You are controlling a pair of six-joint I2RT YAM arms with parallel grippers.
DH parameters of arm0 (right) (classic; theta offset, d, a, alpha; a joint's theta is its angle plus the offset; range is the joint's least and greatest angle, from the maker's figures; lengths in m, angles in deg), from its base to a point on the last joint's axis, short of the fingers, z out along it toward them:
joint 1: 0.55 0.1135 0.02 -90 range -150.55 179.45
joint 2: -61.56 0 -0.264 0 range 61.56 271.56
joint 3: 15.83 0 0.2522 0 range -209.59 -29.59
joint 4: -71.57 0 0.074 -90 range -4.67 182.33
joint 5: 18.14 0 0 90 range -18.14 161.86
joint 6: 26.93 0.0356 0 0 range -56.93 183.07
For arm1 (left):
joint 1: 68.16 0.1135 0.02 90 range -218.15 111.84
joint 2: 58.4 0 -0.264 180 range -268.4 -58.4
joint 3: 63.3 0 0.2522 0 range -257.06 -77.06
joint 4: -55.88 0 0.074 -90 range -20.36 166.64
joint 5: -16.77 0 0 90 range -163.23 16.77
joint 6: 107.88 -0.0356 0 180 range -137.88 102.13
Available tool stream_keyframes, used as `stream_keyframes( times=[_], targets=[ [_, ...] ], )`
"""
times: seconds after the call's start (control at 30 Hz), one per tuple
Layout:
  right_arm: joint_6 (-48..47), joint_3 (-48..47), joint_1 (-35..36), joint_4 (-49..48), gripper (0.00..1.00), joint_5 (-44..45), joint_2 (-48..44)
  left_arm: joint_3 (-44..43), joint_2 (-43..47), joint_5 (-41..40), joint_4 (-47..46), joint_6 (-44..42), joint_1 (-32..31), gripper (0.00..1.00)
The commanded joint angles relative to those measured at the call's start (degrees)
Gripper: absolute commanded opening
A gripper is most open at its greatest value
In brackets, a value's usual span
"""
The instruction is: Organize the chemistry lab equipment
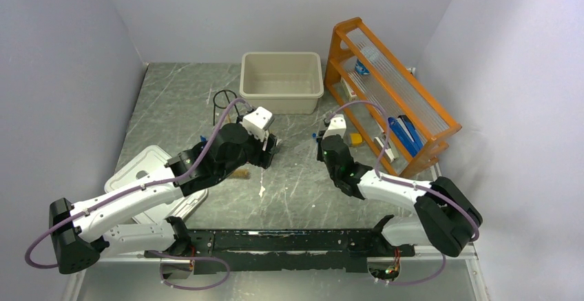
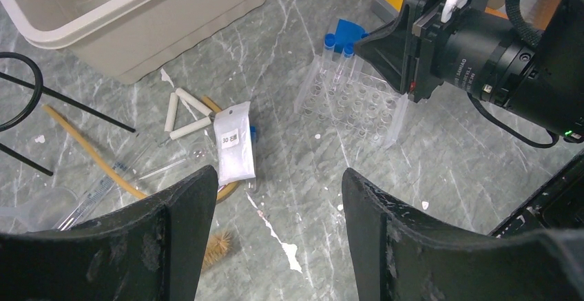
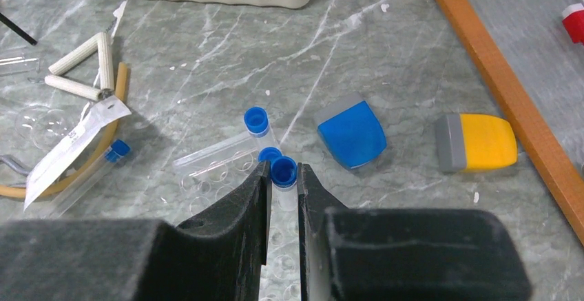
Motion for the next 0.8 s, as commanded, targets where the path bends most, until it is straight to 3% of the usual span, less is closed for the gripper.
stream_keyframes(
  times=[0.0, 0.43, 0.77],
  targets=[
    [0.3, 0.2, 0.2, -1.3, 0.19, 1.6, 1.2, -1.1, 0.7, 1.0, -1.0, 0.5, -0.1, 0.71],
    [3.0, -0.7, 0.2, -0.3, 0.27, 2.2, 4.6, -0.8, 0.9, 0.8, -0.8, 0.5, -0.1, 0.71],
    [6.0, -3.6, 0.2, 7.3, 0.56, 1.3, -0.1, -0.8, 0.5, 0.8, -0.6, 0.8, -0.1, 0.71]
  ],
)
